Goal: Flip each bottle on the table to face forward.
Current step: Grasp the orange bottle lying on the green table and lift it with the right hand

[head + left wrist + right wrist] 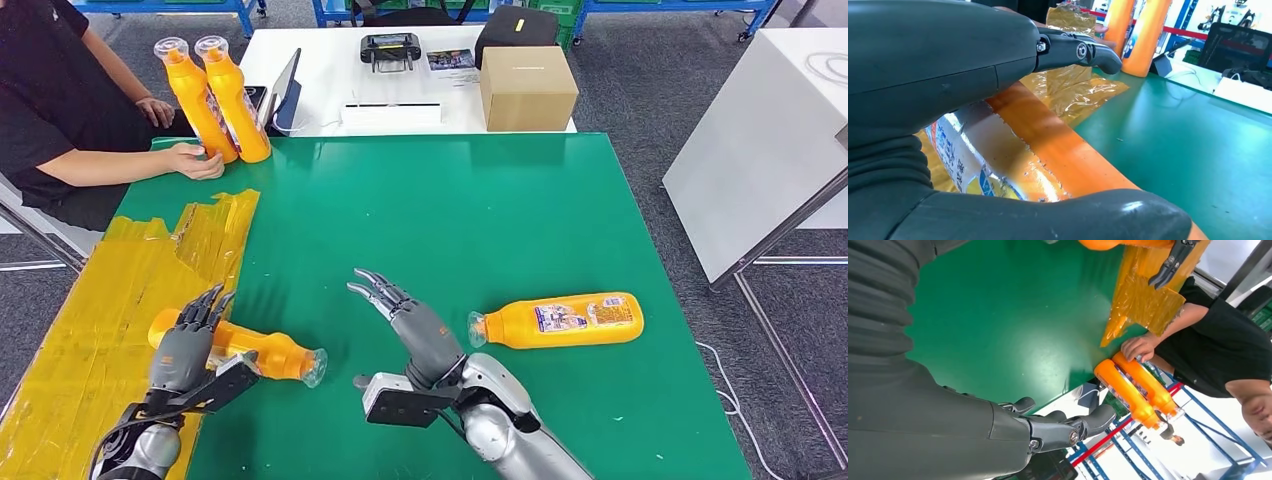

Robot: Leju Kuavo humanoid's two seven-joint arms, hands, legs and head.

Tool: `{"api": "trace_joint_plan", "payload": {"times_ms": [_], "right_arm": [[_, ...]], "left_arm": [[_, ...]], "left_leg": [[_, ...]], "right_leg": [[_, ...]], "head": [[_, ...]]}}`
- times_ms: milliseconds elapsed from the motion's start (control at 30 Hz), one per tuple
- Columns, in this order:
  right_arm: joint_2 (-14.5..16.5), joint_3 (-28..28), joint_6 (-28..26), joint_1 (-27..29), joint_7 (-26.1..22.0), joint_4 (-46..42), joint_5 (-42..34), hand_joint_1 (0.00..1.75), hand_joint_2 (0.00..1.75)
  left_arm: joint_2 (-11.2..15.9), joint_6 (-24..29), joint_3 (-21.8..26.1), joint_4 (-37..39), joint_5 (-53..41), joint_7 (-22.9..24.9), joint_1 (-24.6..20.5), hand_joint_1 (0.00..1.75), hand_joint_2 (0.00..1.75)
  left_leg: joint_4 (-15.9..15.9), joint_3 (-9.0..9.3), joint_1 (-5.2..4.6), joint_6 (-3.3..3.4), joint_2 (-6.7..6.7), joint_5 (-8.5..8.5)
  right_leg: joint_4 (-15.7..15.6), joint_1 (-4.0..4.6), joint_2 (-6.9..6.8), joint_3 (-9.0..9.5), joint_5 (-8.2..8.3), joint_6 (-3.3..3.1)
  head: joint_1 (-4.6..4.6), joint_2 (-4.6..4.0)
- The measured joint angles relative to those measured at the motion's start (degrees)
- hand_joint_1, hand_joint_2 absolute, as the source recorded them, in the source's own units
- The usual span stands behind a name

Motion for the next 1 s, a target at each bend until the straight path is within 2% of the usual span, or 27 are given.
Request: {"api": "trace_joint_plan", "payload": {"times_ms": [167, 800, 933, 1000], "right_arm": [[0.0, 0.0, 0.0, 0.2, 0.1, 0.0, 0.4, 0.0, 1.75], [0.1, 0.0, 0.0, 0.2, 0.2, 0.0, 0.8, 0.0, 1.75], [0.2, -0.1, -0.5, 1.3, 0.4, -0.1, 1.9, 0.0, 1.75], [0.1, -0.2, -1.2, 2.5, 0.6, -0.6, 2.8, 0.0, 1.75]], "left_arm": [[-1.0, 0.0, 0.7, 0.0, 0.0, -0.3, -0.1, 0.0, 0.0], [-1.7, 1.1, 1.3, -0.1, 1.0, -0.8, -0.1, 0.0, 0.0], [-3.9, 3.9, 3.9, -2.9, 4.6, -2.1, 0.4, 0.0, 0.0], [-6.1, 4.1, 6.7, -7.3, 12.2, -5.3, 1.3, 0.0, 0.0]], "left_leg": [[0.0, -0.08, 0.0, 0.0, 0.01, 0.0], [0.0, -0.13, 0.0, 0.0, 0.01, 0.0], [0.0, -0.29, 0.0, 0.0, 0.07, 0.0], [0.0, -0.41, 0.0, 0.0, 0.1, -0.01]], "right_leg": [[0.0, -0.01, 0.01, -0.09, 0.0, 0.0], [0.0, -0.01, 0.01, -0.14, 0.0, 0.0], [0.0, 0.0, 0.06, -0.3, 0.0, 0.0], [0.0, 0.0, 0.09, -0.41, 0.0, 0.0]], "head": [[0.0, 0.0], [0.0, 0.0], [0.0, 0.0], [0.0, 0.0]]}}
